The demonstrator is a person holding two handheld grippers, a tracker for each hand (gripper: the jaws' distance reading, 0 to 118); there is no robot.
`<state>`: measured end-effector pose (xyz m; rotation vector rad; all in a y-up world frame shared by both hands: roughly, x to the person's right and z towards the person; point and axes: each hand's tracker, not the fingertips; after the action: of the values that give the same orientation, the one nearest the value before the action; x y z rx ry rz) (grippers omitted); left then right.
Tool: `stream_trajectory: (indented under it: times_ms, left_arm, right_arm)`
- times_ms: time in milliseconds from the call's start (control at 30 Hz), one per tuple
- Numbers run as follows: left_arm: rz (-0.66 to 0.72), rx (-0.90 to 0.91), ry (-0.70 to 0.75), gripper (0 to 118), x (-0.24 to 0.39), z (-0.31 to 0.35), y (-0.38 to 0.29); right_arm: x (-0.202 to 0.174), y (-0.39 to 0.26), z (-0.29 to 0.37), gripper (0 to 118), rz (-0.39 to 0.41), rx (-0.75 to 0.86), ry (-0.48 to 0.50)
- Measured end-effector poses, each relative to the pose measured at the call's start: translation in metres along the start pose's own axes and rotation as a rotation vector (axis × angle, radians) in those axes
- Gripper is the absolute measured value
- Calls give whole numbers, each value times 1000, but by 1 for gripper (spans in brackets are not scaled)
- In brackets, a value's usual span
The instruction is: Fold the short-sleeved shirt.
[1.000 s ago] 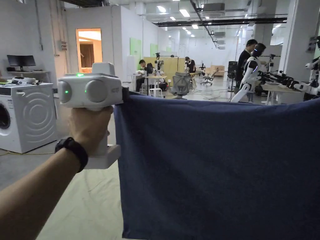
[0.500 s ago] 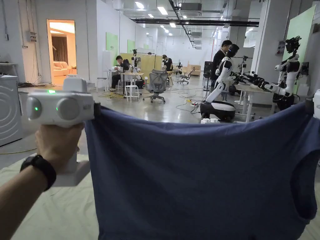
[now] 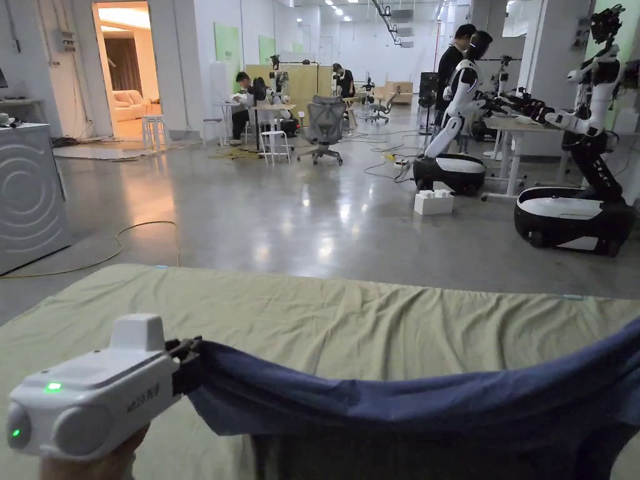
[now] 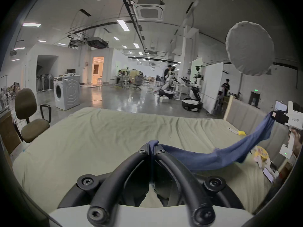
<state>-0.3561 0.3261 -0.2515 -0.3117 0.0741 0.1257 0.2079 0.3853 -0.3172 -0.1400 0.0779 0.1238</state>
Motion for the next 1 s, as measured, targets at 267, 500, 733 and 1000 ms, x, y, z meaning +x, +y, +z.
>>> stream_trajectory:
  times_ms: [267, 500, 733, 1000]
  left_arm:
    - [76, -58, -68, 4, -12, 123, -138]
    - [120, -202, -10, 4, -4, 160, -228]
    - [161, -325, 16, 4, -12, 153, -271]
    - [138, -375, 65, 77, -25, 144, -286]
  right_arm:
    - [20, -136, 147, 2, -165, -137, -60]
    - [19, -238, 211, 2, -248, -352, -94]
    - [26, -274, 212, 2, -284, -436, -101]
    - [30, -286, 207, 44, -229, -510, -38]
